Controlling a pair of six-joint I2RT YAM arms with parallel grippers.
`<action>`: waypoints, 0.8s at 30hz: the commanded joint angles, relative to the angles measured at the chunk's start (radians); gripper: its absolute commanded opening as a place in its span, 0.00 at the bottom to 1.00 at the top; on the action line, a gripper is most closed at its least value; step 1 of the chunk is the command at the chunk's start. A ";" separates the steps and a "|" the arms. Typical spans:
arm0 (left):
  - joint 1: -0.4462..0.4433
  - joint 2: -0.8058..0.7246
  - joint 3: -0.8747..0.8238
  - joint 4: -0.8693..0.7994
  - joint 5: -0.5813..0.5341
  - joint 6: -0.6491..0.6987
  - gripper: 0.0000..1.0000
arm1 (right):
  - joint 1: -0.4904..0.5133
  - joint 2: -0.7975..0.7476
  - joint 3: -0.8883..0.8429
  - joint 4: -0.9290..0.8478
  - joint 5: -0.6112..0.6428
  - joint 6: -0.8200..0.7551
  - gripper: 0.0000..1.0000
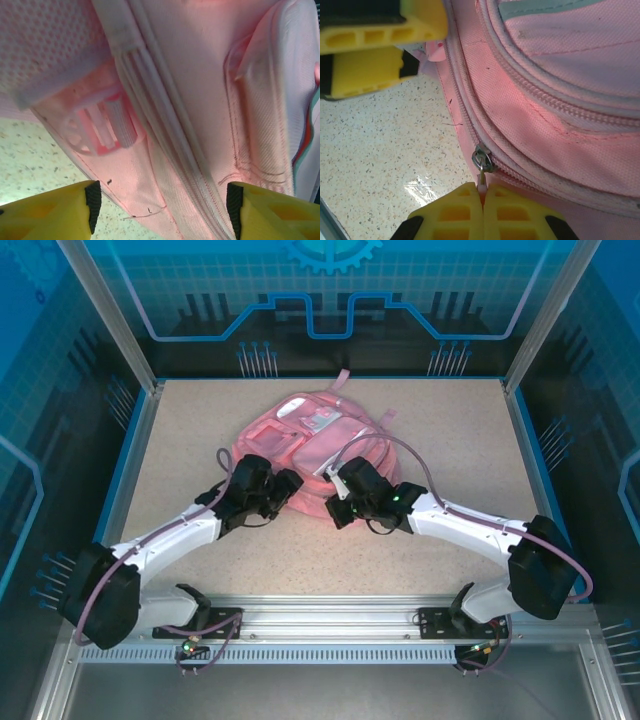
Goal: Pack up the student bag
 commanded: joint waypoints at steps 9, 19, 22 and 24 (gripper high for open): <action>-0.021 0.069 -0.035 0.210 0.027 -0.109 0.49 | -0.005 -0.027 0.033 -0.019 -0.052 0.040 0.00; -0.022 0.085 -0.051 0.208 -0.042 -0.107 0.12 | -0.002 -0.040 0.044 -0.129 0.064 0.068 0.00; -0.020 0.094 -0.048 0.198 -0.063 -0.092 0.04 | -0.002 -0.050 0.047 -0.200 0.120 0.083 0.00; -0.017 0.096 -0.048 0.188 -0.074 -0.078 0.00 | -0.012 -0.056 0.050 -0.264 0.148 0.091 0.00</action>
